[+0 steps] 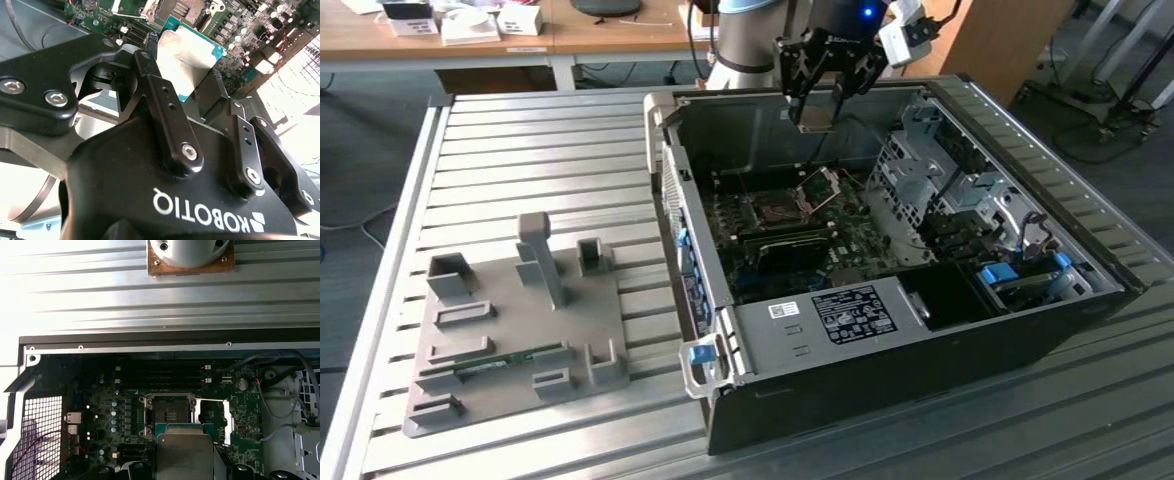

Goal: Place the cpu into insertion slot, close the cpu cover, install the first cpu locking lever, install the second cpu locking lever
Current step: 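Place the cpu into insertion slot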

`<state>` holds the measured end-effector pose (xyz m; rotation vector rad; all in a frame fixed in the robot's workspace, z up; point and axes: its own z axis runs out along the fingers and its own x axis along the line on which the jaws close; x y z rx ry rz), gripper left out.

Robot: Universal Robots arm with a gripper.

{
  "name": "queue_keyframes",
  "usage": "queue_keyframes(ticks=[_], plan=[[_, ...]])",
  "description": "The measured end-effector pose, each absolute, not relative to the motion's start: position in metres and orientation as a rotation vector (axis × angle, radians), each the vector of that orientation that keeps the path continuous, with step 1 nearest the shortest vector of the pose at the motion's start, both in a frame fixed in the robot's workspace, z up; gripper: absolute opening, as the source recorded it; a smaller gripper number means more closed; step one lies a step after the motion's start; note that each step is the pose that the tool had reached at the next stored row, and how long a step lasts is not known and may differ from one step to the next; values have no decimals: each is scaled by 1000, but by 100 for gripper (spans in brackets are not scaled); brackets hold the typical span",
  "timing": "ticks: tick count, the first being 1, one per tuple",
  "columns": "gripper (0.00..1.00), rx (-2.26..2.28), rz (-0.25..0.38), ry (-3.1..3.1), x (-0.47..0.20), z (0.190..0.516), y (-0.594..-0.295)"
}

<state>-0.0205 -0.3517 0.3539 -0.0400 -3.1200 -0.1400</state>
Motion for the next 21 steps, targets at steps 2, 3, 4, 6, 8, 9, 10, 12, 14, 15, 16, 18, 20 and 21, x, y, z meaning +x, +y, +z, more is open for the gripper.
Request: queue_keyframes(ticks=[2, 3, 4, 6, 8, 9, 10, 12, 14, 15, 16, 18, 20, 21], plan=[[54, -40, -140, -3120, -21, 353, -352], [54, -40, -140, -3120, -21, 353, -352], [54, -40, -140, -3120, -21, 353, -352], [54, -40, -140, -3120, -21, 353, -352], [54, -40, -140, -3120, -21, 352, -352], [54, -40, -140, -3120, -21, 352, -352], [54, -40, -140, -3120, -21, 352, -352], [54, -40, -140, -3120, -21, 352, -352], [54, -40, -140, -3120, -21, 352, -352], [54, -40, -140, -3120, -21, 351, -352], [54, -40, -140, -3120, -21, 351, -352], [54, -40, -140, -3120, -21, 351, -352], [54, -40, -140, -3120, -21, 351, -352], [54, -40, -140, -3120, -21, 351, -352]])
